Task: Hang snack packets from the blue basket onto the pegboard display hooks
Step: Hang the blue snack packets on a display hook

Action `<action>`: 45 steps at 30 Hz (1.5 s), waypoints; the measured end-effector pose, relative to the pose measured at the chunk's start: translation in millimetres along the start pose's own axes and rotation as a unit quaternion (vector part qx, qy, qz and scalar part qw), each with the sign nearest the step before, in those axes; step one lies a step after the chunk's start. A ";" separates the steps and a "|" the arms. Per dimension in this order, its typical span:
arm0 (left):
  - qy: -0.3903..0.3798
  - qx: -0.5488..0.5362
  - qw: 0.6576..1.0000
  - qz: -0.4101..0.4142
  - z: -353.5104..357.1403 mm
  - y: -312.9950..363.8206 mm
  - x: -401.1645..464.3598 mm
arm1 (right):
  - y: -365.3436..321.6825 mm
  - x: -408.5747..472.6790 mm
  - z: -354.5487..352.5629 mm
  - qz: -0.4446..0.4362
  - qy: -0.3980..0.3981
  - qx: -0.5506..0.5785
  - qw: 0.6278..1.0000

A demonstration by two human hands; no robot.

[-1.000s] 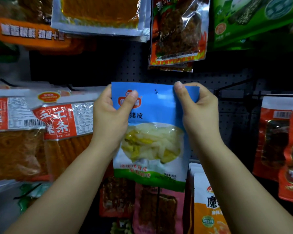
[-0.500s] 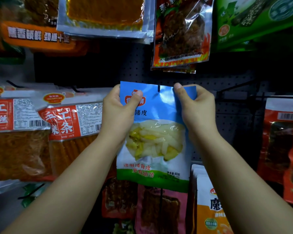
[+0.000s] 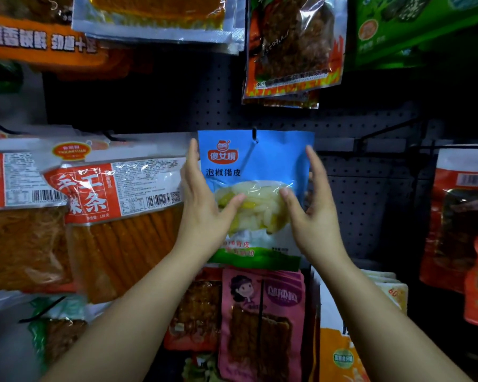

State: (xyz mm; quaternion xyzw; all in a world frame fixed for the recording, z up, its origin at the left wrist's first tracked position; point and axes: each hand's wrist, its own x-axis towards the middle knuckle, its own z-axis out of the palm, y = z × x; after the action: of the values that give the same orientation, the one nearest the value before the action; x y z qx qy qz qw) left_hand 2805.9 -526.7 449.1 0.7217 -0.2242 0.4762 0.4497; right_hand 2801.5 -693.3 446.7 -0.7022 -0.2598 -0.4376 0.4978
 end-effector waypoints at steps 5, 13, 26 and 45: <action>-0.080 0.085 0.993 -0.019 9.2 -14.1 9.8 | 18.3 12.9 7.5 0.048 0.021 -0.085 0.995; -0.128 0.100 0.985 -0.061 24.4 -27.9 36.1 | 41.1 34.6 9.7 0.060 -0.025 -0.264 0.962; -0.158 -0.098 0.976 -0.112 36.9 -49.1 10.5 | 66.9 8.4 15.5 0.057 -0.093 -0.066 0.992; -0.078 -0.034 0.979 -0.186 28.1 -32.4 -19.9 | 60.2 -28.4 5.3 0.116 -0.084 -0.053 0.988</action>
State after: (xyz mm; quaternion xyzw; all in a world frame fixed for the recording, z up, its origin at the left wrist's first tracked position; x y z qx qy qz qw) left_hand 2835.1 -536.9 413.3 0.7698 -0.1368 0.3189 0.5358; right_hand 2837.9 -708.7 392.9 -0.7874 -0.1941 -0.3291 0.4837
